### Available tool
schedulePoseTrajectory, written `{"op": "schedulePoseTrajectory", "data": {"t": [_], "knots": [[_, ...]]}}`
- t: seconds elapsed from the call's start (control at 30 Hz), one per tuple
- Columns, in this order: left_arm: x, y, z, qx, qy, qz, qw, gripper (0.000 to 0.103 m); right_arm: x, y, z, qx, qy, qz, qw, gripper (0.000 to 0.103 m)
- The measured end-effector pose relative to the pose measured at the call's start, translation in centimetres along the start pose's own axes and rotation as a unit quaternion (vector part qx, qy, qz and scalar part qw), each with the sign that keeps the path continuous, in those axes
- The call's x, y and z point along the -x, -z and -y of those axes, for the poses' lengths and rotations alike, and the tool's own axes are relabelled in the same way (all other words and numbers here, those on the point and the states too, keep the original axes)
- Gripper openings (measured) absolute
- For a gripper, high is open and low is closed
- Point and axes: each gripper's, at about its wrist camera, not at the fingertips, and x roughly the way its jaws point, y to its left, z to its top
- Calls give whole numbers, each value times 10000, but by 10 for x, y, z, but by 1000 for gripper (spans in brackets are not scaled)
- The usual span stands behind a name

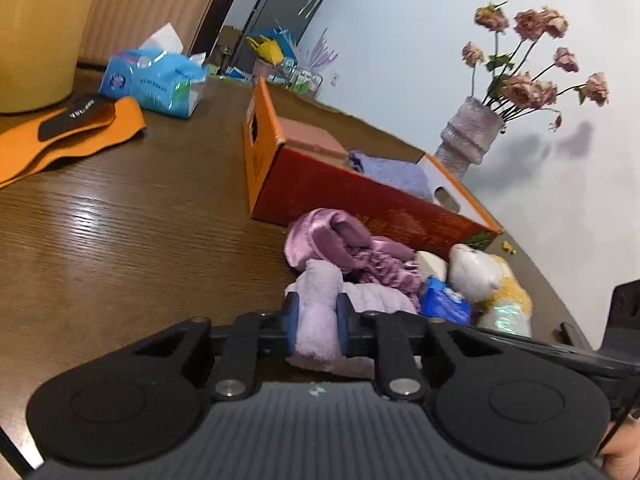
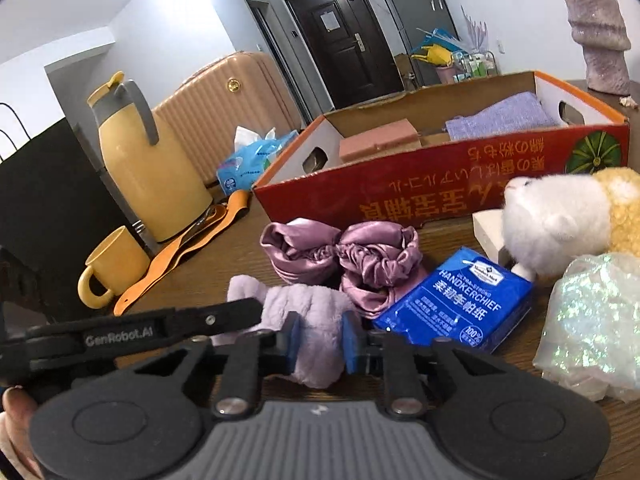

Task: Organize soft objects
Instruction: 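Carry the lilac headband into the box and open the right gripper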

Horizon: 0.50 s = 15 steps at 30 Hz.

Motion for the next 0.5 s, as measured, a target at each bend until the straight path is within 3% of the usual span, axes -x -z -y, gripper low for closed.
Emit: {"op": "schedulePoseTrajectory", "data": {"t": [0.13, 0.23, 0.4, 0.47, 0.5], "knots": [[46, 19, 23, 75, 8, 190, 9998, 18, 40, 3, -19, 498, -285, 186, 9982, 18], [71, 48, 37, 327, 108, 83, 9994, 18, 82, 22, -29, 923, -449, 166, 9946, 18], [83, 94, 54, 656, 77, -268, 9975, 21, 118, 62, -14, 638, -448, -180, 9968, 20], [84, 104, 62, 462, 46, -317, 9984, 26, 126, 74, -7, 504, -364, -207, 9979, 23], [85, 106, 66, 291, -9, -310, 9991, 34, 127, 79, -4, 471, -296, -222, 9982, 25]]}}
